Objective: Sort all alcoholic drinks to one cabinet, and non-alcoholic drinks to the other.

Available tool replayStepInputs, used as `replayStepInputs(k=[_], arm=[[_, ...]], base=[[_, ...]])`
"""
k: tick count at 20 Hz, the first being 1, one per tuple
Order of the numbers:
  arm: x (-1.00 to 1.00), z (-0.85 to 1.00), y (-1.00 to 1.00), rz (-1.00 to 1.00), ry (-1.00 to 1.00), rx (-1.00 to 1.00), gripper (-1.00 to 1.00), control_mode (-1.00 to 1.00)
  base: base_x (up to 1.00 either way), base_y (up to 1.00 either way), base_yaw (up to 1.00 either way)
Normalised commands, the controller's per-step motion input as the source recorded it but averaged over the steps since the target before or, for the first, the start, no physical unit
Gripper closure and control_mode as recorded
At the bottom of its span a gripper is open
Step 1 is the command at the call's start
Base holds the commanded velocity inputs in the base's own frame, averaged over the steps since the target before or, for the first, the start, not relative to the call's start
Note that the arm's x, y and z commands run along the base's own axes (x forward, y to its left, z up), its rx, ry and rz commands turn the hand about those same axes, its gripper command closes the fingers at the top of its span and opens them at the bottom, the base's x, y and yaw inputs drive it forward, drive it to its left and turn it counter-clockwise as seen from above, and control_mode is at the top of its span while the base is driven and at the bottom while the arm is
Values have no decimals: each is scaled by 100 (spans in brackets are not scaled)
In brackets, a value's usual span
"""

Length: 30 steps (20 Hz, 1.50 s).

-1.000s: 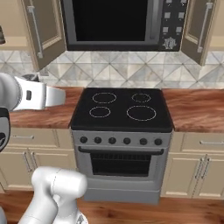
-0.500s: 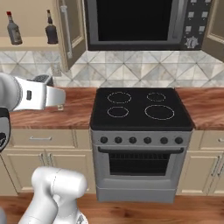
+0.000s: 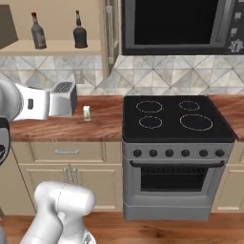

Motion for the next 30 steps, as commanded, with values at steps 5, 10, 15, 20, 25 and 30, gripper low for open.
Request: replayStepInputs(k=[5, 10, 15, 20, 25, 30], arm=[[0, 0, 0, 0, 0, 0, -100, 100], [0, 0, 0, 0, 0, 0, -100, 100], [0, 0, 0, 0, 0, 0, -100, 100], [0, 0, 0, 0, 0, 0, -100, 100], [0, 0, 0, 0, 0, 0, -100, 100], [0, 0, 0, 0, 0, 0, -100, 100]], base=[[30, 53, -2], [41, 34, -1], [39, 31, -2], [35, 37, -2], [22, 43, -1], [22, 41, 0]])
